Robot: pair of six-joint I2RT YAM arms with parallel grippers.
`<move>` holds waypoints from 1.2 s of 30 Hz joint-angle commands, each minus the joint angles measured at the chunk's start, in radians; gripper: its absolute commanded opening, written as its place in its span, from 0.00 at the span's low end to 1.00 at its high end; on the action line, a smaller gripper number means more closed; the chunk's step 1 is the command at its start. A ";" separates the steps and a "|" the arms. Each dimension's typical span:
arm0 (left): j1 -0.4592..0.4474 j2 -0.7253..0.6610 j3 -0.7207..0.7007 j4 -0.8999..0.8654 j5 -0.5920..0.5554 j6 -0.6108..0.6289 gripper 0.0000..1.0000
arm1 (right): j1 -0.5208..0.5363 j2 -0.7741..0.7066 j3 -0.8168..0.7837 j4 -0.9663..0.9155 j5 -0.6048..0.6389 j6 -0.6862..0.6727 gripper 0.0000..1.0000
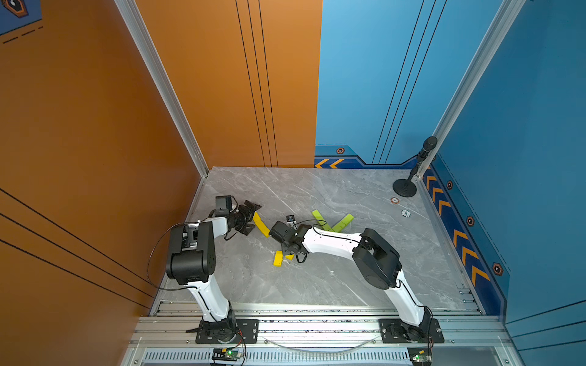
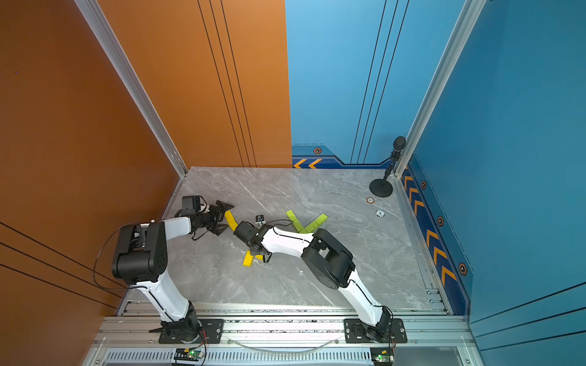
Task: Assemble the letter v with building blocks
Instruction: Move the building block to the center of the board.
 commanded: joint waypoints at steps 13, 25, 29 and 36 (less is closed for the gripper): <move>-0.034 0.005 -0.019 -0.047 -0.024 0.015 0.98 | -0.006 -0.032 -0.023 -0.001 -0.001 -0.001 0.52; -0.012 -0.097 -0.069 -0.108 -0.015 0.032 0.98 | -0.025 -0.029 -0.005 0.002 -0.024 -0.031 0.53; 0.008 -0.158 -0.110 -0.115 -0.007 0.037 0.98 | -0.050 -0.029 -0.009 0.040 -0.071 -0.063 0.62; 0.048 -0.160 -0.119 -0.126 0.017 0.061 0.98 | -0.100 0.042 0.102 0.039 -0.127 -0.108 0.75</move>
